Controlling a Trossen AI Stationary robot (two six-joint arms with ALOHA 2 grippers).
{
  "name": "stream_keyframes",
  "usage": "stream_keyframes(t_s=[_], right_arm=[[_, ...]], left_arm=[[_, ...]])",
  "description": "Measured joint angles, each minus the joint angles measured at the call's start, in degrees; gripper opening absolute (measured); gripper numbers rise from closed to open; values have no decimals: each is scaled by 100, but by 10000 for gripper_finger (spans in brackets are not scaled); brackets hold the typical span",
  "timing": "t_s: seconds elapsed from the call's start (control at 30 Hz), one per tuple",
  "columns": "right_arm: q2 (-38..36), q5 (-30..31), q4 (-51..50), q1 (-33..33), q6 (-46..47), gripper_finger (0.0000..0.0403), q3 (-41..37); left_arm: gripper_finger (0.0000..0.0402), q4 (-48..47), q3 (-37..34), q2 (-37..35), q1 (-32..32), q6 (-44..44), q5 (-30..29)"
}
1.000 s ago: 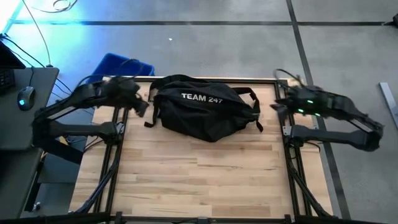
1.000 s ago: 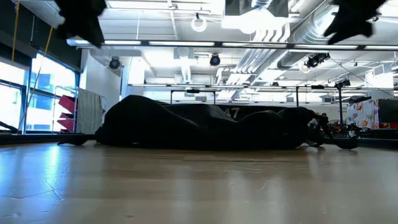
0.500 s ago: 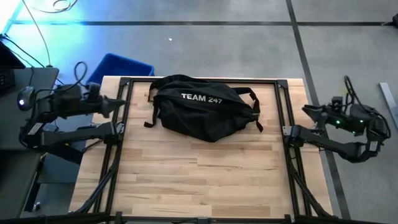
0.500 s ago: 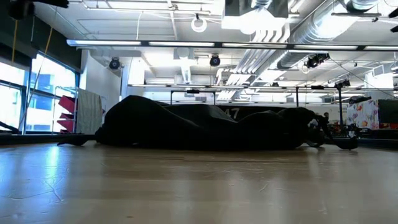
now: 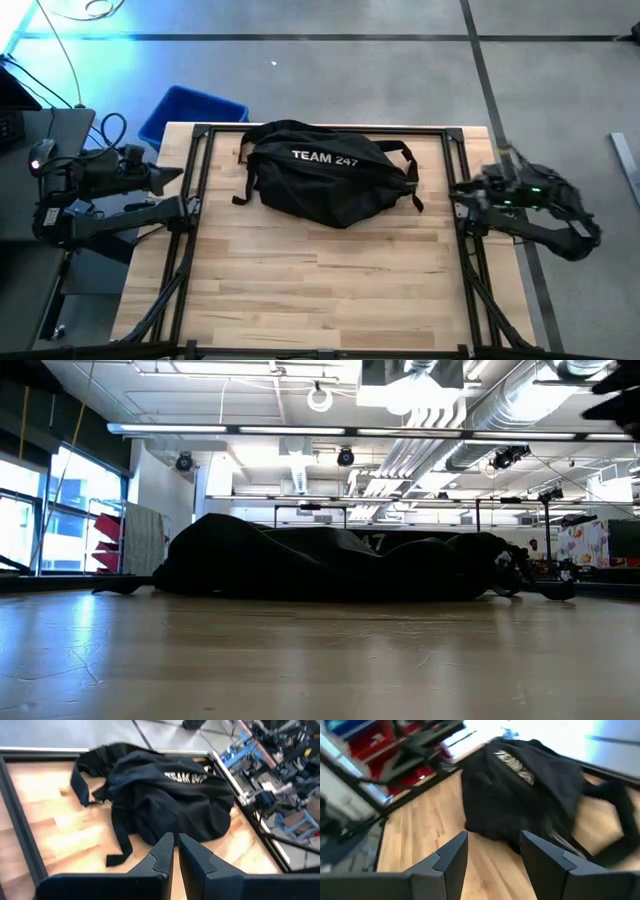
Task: Unpack backpack
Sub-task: Adjust the black backpack
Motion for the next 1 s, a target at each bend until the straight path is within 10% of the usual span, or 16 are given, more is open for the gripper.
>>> stream_keyframes(t_s=[0.3,0.57,1.0], right_arm=[[2520,881,683,-3,584,181,-329],[4998,1826,561,-151,-783,227,692],[7579,1050,136,-783,-2877,271,1021]], left_arm=[[7,65,-1,-84,0,248,133],[7,86,-9,-81,0,645,340],[7,443,-11,-79,0,763,1480]])
